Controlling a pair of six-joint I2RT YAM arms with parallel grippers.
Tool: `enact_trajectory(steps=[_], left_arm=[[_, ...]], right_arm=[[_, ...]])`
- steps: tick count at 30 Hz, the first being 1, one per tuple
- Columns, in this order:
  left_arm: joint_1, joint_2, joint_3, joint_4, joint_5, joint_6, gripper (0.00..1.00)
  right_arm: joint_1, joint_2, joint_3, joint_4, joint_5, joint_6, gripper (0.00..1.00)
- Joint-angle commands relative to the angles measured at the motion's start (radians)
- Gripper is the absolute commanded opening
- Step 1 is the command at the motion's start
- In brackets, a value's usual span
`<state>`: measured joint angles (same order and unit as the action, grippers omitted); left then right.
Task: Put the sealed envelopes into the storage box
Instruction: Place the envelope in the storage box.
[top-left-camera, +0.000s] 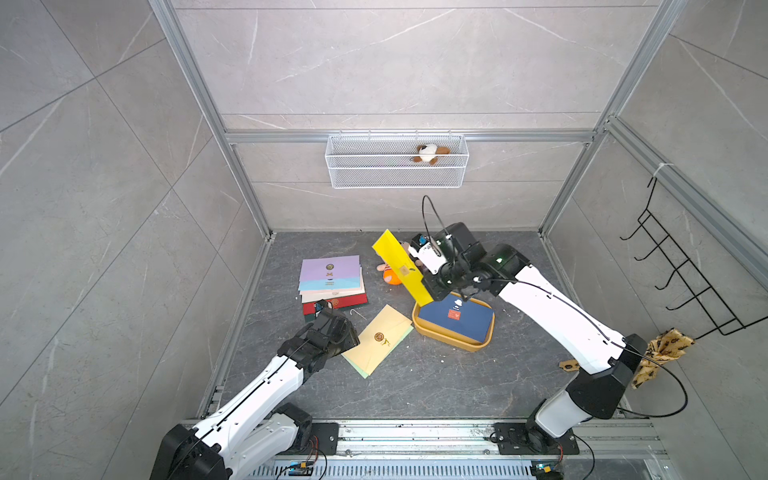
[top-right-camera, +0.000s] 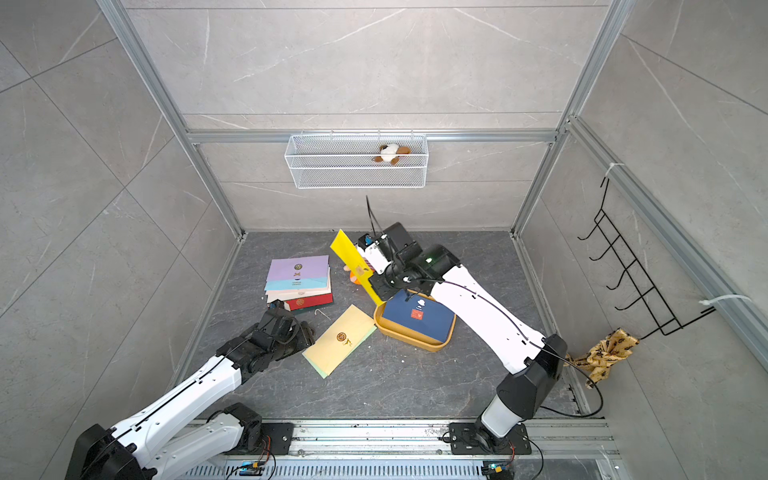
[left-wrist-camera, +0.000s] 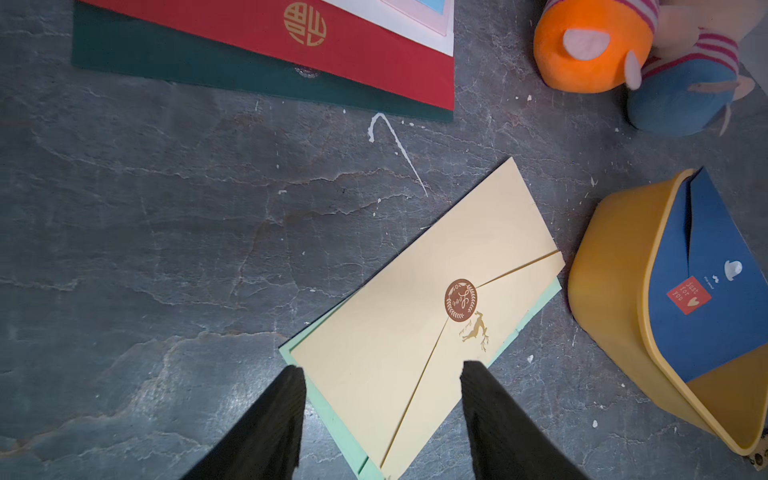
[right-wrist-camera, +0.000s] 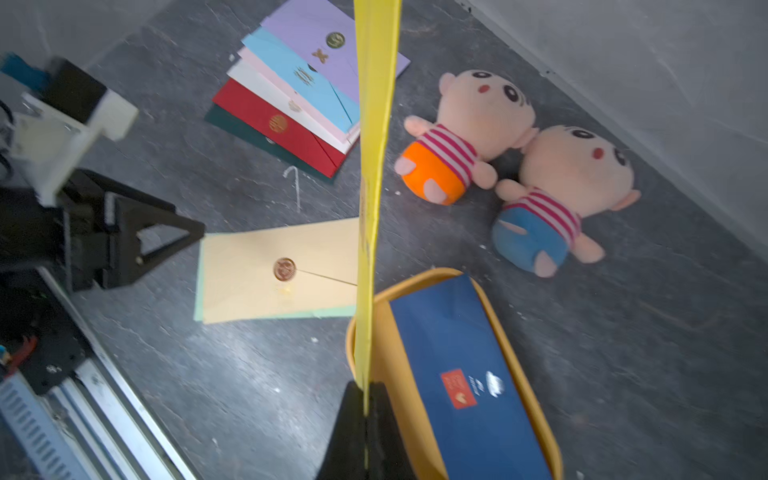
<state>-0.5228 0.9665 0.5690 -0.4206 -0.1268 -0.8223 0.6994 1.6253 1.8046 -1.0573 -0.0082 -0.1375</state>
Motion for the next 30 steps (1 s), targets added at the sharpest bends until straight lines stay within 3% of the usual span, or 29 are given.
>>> enact_trajectory(steps=[1, 5, 13, 30], left_arm=[[0.000, 0.004, 0.032, -0.014, -0.010, 0.009, 0.65], [0.000, 0.003, 0.029, -0.010, -0.006, 0.011, 0.65], [0.000, 0.007, 0.025, -0.004, 0.001, 0.014, 0.65], [0.001, 0.020, 0.014, 0.012, 0.014, 0.014, 0.65]], right_arm=[[-0.038, 0.029, 0.036, -0.280, 0.056, -0.238, 0.00], [-0.096, 0.087, 0.048, -0.377, 0.093, -0.291, 0.00], [-0.191, 0.111, -0.010, -0.350, 0.049, -0.390, 0.00], [-0.220, 0.093, -0.215, -0.263, 0.030, -0.500, 0.00]])
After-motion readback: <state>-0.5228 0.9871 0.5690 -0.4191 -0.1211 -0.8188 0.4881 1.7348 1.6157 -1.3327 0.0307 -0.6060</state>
